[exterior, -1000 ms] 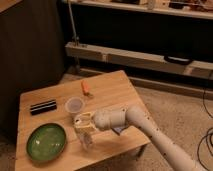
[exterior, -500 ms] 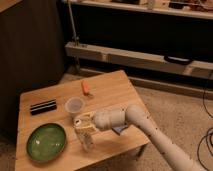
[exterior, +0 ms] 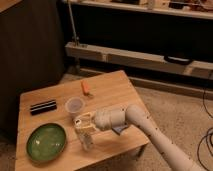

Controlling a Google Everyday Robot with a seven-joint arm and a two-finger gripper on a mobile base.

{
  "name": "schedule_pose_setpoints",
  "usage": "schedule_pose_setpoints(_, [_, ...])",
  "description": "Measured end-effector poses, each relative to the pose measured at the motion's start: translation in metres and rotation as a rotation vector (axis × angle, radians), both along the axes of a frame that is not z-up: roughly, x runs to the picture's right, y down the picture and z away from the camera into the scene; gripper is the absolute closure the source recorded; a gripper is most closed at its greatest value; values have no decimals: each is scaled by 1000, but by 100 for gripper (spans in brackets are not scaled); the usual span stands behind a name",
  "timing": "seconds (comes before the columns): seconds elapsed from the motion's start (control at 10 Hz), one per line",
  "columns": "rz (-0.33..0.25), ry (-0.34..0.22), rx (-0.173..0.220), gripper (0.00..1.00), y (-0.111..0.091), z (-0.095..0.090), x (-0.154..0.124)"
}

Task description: Stand the bottle upright

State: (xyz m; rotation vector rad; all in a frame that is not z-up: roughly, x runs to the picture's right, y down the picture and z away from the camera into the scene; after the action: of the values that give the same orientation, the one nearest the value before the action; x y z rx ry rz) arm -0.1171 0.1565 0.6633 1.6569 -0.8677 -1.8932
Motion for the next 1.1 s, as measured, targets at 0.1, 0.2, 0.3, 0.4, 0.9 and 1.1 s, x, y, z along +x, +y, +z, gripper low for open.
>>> schedule_pose_setpoints(0.1, [0, 3, -9, 96, -1, 2, 1])
schedule_pose_setpoints(0.2, [0, 5, -10, 96, -1, 3, 1])
schedule_pose_setpoints(0.3, [-1, 5, -10, 96, -1, 3, 1])
schedule_pose_setpoints(0.4, [-2, 5, -10, 96, -1, 2, 1])
schedule_pose_setpoints(0.9, [-4, 5, -9, 96, -1, 2, 0])
schedule_pose_setpoints(1.1, [-4, 4, -9, 96, 0, 1, 0])
